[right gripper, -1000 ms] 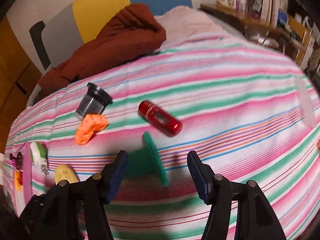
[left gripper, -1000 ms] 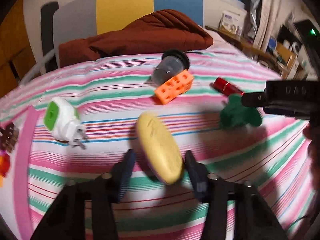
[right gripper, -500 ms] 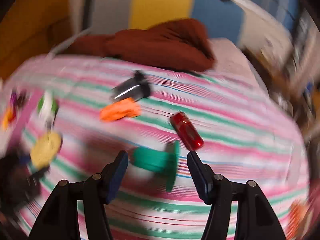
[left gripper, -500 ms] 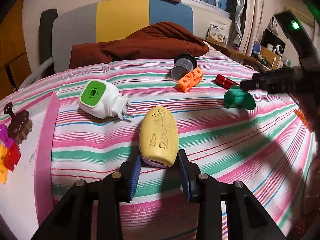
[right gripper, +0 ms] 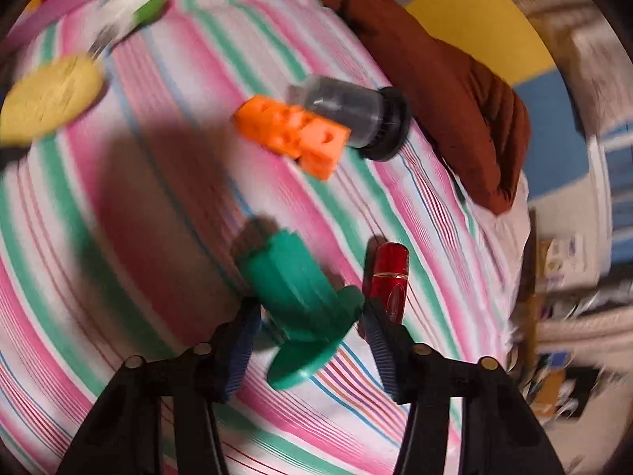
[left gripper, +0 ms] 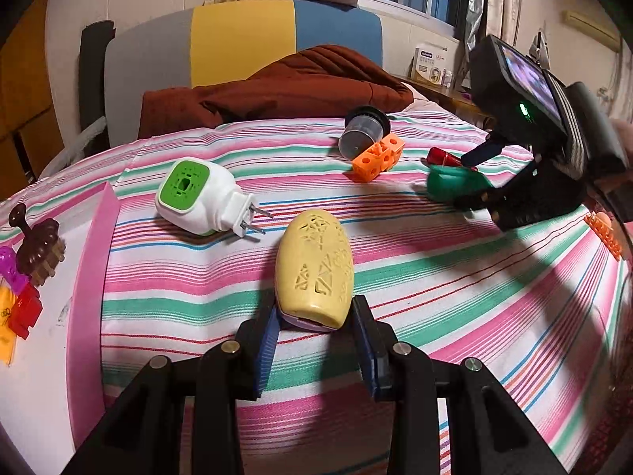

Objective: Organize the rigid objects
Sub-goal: 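Lift the green piece with the right tool while the left tool holds the yellow oval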

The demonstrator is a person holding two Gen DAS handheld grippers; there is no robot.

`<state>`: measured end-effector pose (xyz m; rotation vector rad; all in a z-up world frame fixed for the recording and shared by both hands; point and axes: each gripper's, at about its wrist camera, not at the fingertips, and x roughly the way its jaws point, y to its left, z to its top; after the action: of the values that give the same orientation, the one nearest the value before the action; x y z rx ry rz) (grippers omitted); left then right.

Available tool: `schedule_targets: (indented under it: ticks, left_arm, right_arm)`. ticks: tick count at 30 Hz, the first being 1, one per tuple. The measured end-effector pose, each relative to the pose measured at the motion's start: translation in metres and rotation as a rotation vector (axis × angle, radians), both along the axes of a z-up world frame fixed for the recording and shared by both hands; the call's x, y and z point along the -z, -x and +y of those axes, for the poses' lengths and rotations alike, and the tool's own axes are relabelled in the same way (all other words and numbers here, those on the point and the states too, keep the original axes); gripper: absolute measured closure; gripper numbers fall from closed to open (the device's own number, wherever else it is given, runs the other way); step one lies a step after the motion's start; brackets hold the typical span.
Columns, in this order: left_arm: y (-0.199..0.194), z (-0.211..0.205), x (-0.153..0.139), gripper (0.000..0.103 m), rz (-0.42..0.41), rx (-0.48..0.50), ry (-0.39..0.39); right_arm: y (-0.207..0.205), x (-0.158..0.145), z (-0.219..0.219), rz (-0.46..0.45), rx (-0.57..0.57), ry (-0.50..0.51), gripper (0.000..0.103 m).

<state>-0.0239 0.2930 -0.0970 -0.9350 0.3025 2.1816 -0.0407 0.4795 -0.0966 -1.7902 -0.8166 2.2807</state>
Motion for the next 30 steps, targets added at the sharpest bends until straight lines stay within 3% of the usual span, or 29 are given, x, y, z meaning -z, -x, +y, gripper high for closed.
schedule_targets:
  ticks: [4,6,8,12,13,16,18,21,23,26,28,30]
  left_arm:
    - [0.0,0.0,0.001,0.066,0.005,-0.002,0.002]
    - [0.0,0.0,0.001,0.066,0.004,-0.002,0.0]
    - [0.0,0.0,0.001,0.066,0.004,-0.001,0.001]
    - [0.0,0.001,0.001,0.066,0.012,-0.003,0.008]
    - [-0.001,0.001,0.001,0.066,0.017,-0.003,0.012]
    - [-0.002,0.003,0.001,0.066,0.028,-0.005,0.021]
    - [-0.002,0.003,0.001,0.066,0.026,-0.005,0.02]
    - [-0.001,0.003,0.002,0.066,0.028,-0.005,0.021]
    - [-0.001,0.002,0.002,0.066,0.024,-0.005,0.017]
    - [0.0,0.002,0.002,0.066,0.018,-0.004,0.01]
    - [0.0,0.002,0.002,0.066,0.019,-0.004,0.011]
    - [0.0,0.001,0.003,0.066,0.017,-0.004,0.009]
  right_arm:
    - [-0.002,-0.019,0.017,0.097,0.175,0.18,0.063]
    - [-0.011,-0.03,0.028,0.174,0.282,0.334,0.078]
    - [-0.024,-0.036,0.036,0.256,0.36,0.477,0.079]
    - [-0.047,-0.024,0.035,0.313,0.407,0.609,0.079]
    - [-0.051,-0.021,0.034,0.314,0.406,0.601,0.079]
    - [-0.046,-0.035,0.024,0.35,0.331,0.422,0.076]
    - [-0.044,-0.051,0.014,0.369,0.265,0.403,0.07]
    - [-0.023,-0.058,-0.009,0.277,0.123,0.324,0.069]
    - [-0.006,-0.046,-0.022,0.169,0.021,0.22,0.069]
    - [0.013,-0.023,-0.027,0.021,-0.033,0.147,0.067]
    - [0.018,-0.018,-0.025,0.024,-0.051,0.111,0.067]
    - [0.023,-0.019,-0.021,0.046,-0.026,0.145,0.067]
